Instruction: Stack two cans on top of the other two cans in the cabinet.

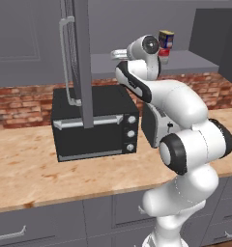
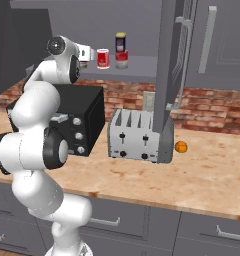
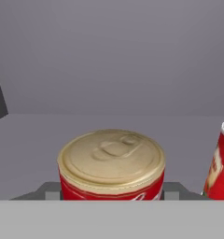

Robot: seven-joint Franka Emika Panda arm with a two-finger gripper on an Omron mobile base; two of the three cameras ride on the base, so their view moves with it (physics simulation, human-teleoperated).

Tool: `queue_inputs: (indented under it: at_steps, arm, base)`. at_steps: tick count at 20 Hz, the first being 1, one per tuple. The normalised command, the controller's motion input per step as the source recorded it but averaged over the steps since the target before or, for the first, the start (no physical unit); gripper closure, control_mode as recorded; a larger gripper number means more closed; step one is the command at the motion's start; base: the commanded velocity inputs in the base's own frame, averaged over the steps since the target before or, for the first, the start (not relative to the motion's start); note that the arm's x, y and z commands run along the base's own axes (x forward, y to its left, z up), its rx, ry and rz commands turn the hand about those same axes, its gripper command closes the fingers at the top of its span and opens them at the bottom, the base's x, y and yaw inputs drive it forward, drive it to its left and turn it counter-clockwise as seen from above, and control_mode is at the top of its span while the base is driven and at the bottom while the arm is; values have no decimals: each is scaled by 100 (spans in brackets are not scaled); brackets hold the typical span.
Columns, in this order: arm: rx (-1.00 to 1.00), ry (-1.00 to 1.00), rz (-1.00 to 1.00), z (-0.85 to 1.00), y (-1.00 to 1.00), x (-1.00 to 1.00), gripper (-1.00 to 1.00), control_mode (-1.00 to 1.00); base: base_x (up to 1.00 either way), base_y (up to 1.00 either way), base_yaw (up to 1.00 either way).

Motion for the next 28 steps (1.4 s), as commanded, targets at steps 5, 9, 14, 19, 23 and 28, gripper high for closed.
queue_inputs:
  at_steps: [5,9,14,19,23,28]
  arm:
    - [0,0,0,7,0,-1,100,-100]
    - [0,0,0,33,0,-14,100,-100]
    - [0,0,0,31,0,-17,100,-100]
    - [0,0,0,13,0,-23,100,-100]
    - [0,-2,0,14,-1,-31,100,-100]
    - [0,-1,-6,23,0,-18,100,-100]
  base:
    - [0,0,0]
    - [0,0,0]
    - [0,0,0]
    - [0,0,0]
    - [0,0,0]
    - [0,0,0]
